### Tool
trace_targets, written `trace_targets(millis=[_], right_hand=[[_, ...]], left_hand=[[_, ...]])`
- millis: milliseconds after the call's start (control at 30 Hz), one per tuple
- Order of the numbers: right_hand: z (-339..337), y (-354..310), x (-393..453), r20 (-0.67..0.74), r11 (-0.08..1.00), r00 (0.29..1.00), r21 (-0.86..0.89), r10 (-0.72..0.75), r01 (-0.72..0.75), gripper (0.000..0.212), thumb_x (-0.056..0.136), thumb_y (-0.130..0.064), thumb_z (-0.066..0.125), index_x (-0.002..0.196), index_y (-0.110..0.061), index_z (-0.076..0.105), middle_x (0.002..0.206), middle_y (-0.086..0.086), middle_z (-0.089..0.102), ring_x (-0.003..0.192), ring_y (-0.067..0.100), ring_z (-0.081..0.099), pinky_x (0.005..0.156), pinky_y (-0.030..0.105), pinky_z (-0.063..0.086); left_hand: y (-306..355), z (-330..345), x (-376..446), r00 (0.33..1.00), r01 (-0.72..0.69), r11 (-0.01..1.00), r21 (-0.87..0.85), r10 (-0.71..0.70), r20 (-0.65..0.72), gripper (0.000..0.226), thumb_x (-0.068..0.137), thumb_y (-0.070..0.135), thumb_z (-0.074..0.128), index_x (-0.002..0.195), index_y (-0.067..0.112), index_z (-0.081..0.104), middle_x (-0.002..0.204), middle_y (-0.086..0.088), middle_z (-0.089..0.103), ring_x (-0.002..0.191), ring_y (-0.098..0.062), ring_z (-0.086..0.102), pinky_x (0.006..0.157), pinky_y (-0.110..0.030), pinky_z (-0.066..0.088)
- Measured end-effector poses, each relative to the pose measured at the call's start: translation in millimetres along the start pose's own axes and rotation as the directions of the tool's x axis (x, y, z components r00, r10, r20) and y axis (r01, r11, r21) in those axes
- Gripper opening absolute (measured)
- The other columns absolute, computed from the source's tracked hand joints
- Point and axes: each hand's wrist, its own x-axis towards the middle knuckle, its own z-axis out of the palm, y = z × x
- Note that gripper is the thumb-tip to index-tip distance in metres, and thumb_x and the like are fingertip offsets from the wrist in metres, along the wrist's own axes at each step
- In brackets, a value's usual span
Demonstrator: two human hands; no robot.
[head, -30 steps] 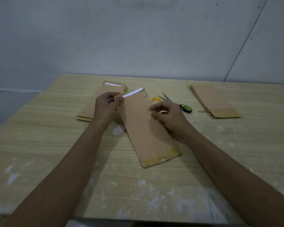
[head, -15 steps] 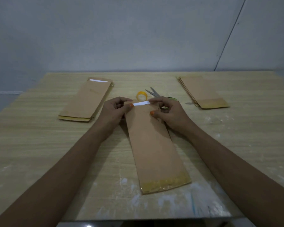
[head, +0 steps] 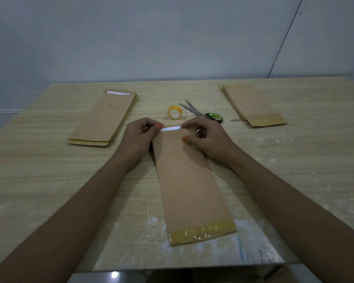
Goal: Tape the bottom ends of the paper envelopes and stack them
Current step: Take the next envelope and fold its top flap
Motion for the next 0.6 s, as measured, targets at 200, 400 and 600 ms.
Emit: trace_targets(millis=[200, 400, 600], right_hand=[[0.0, -1.8, -2.0, 0.008, 1.0, 1.0, -0.029, -0.004, 0.004, 0.039, 0.078, -0.002, 0.072, 0.112, -0.021, 0.072, 0.073, -0.018, 0.056, 0.054, 0.008, 0.044, 0.054, 0.022, 0.039], [-0.3, -1.7, -1.7, 0.013, 0.998, 1.0, -0.06, -0.023, 0.024, 0.037, 0.078, -0.006, 0.075, 0.111, -0.022, 0.071, 0.093, -0.013, 0.06, 0.056, 0.006, 0.045, 0.057, 0.017, 0.04], [-2.3, -5.0, -1.7, 0.068, 0.998, 0.998, -0.068, 0.015, -0.01, 0.021, 0.078, -0.014, 0.08, 0.087, -0.026, 0.066, 0.094, -0.005, 0.064, 0.065, 0.011, 0.053, 0.06, 0.022, 0.045]], left_hand=[[3.7, -0.3, -2.1, 1.0, -0.025, 1.0, 0.015, 0.025, 0.013, 0.012, 0.097, 0.008, 0.061, 0.093, 0.0, 0.069, 0.069, -0.001, 0.063, 0.058, 0.002, 0.053, 0.054, -0.013, 0.041], [1.1, -1.7, -1.2, 0.999, -0.031, 0.999, 0.022, 0.031, 0.026, 0.013, 0.097, 0.009, 0.061, 0.087, 0.011, 0.069, 0.076, -0.003, 0.066, 0.066, -0.002, 0.055, 0.059, -0.016, 0.042], [0.6, -1.4, -2.0, 0.996, -0.056, 0.998, 0.021, 0.055, 0.077, 0.011, 0.096, 0.008, 0.063, 0.087, 0.01, 0.069, 0.076, 0.002, 0.067, 0.069, -0.001, 0.058, 0.064, -0.016, 0.044]])
